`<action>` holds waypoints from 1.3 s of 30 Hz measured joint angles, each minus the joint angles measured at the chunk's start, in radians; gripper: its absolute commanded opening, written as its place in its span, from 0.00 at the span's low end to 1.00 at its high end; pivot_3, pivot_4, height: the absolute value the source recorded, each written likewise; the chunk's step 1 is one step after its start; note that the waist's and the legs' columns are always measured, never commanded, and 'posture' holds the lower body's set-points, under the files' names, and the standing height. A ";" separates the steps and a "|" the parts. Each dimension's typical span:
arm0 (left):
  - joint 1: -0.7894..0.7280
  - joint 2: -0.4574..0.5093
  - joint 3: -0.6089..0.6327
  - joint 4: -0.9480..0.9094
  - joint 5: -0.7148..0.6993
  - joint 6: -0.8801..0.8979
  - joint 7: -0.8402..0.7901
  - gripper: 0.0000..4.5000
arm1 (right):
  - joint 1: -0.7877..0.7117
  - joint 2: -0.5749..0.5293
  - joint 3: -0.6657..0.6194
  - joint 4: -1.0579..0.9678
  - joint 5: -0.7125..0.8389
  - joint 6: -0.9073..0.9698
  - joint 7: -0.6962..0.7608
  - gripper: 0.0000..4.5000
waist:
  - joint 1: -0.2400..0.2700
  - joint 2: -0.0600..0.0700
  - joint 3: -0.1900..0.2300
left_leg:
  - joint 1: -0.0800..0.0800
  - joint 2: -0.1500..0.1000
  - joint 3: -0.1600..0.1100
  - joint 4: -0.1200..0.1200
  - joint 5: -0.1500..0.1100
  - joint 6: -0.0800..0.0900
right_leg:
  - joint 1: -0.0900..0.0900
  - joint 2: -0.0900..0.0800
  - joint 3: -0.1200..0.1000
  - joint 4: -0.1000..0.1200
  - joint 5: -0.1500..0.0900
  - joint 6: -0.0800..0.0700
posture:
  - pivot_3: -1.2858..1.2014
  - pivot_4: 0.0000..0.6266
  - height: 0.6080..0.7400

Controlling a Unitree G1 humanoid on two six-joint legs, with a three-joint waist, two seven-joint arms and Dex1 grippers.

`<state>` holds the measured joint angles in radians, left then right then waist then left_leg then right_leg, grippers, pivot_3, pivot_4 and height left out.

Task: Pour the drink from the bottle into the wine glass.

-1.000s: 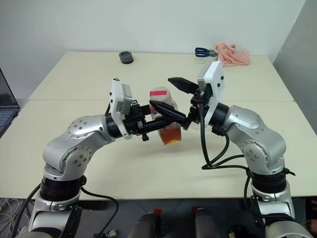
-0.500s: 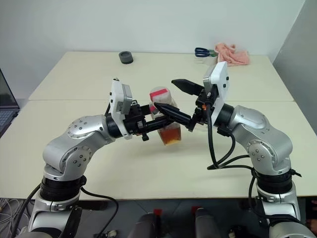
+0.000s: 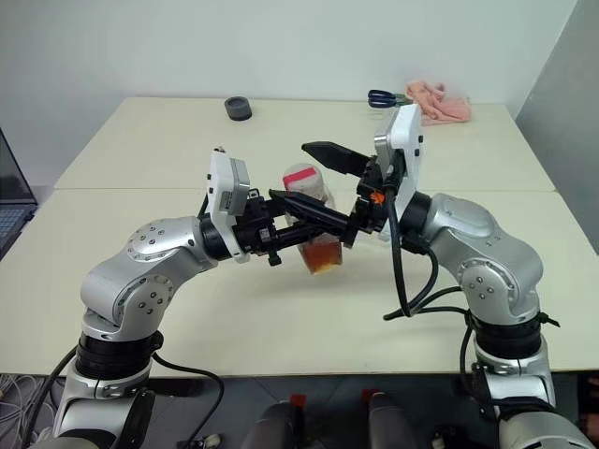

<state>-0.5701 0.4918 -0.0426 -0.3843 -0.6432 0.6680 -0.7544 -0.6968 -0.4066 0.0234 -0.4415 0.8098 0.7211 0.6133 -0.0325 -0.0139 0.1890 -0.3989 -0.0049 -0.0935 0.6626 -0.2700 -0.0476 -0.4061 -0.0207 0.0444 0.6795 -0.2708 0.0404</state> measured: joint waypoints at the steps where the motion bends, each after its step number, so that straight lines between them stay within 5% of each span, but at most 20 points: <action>1: 0.000 0.000 0.000 0.000 0.000 0.000 0.000 0.41 | 0.000 0.001 0.002 0.007 -0.003 -0.001 0.005 0.80 | 0.000 0.000 0.000 | 0.000 0.000 0.000 0.000 0.000 0.000 | 0.000 0.000 0.000 0.000 0.000 0.000 | 0.52 0.24 1.00; 6: 0.000 0.001 0.000 0.000 0.000 0.000 0.001 0.41 | 0.000 -0.004 0.002 0.023 -0.026 -0.022 0.024 0.40 | 0.000 0.000 0.000 | 0.000 0.000 0.000 0.000 0.000 0.000 | 0.000 0.000 0.000 0.000 0.000 0.000 | 0.52 0.24 1.00; 19: 0.009 0.005 0.006 -0.001 0.002 0.002 0.015 0.41 | -0.095 0.026 -0.041 0.088 -0.169 -0.231 0.035 0.40 | 0.001 0.000 0.000 | 0.000 0.000 0.000 0.000 0.000 0.000 | 0.000 -0.001 0.000 0.000 0.000 0.000 | 0.52 0.24 1.00; 26: 0.009 -0.001 0.004 -0.002 0.001 0.002 0.015 0.41 | -0.064 0.012 -0.105 0.102 -0.063 -0.113 -0.011 0.40 | 0.001 0.000 0.000 | 0.000 0.000 0.000 0.000 0.000 0.000 | 0.000 -0.001 0.000 0.000 0.000 0.000 | 0.52 0.24 1.00; 33: 0.075 0.019 0.040 -0.043 -0.007 0.018 0.051 0.41 | 0.342 -0.108 -0.164 0.021 -0.133 -0.108 -0.032 0.40 | 0.004 0.000 0.000 | -0.001 -0.001 0.001 -0.001 0.000 0.000 | 0.000 -0.001 0.001 -0.001 0.000 0.000 | 0.52 0.24 1.00; 39: 0.140 0.011 0.081 -0.083 -0.009 0.027 0.138 0.41 | 0.606 -0.001 -0.083 -0.083 -0.302 -0.194 -0.170 0.40 | -0.005 0.000 0.000 | 0.003 0.003 0.002 -0.001 0.000 0.000 | 0.001 0.002 0.002 0.001 0.000 0.001 | 0.52 0.24 1.00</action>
<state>-0.4306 0.5026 0.0387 -0.4677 -0.6526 0.6954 -0.6164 -0.0908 -0.4078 -0.0600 -0.5248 0.5075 0.5269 0.4436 -0.0374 -0.0139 0.1888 -0.3960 -0.0020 -0.0911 0.6618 -0.2700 -0.0477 -0.4055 -0.0186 0.0465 0.6805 -0.2713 0.0412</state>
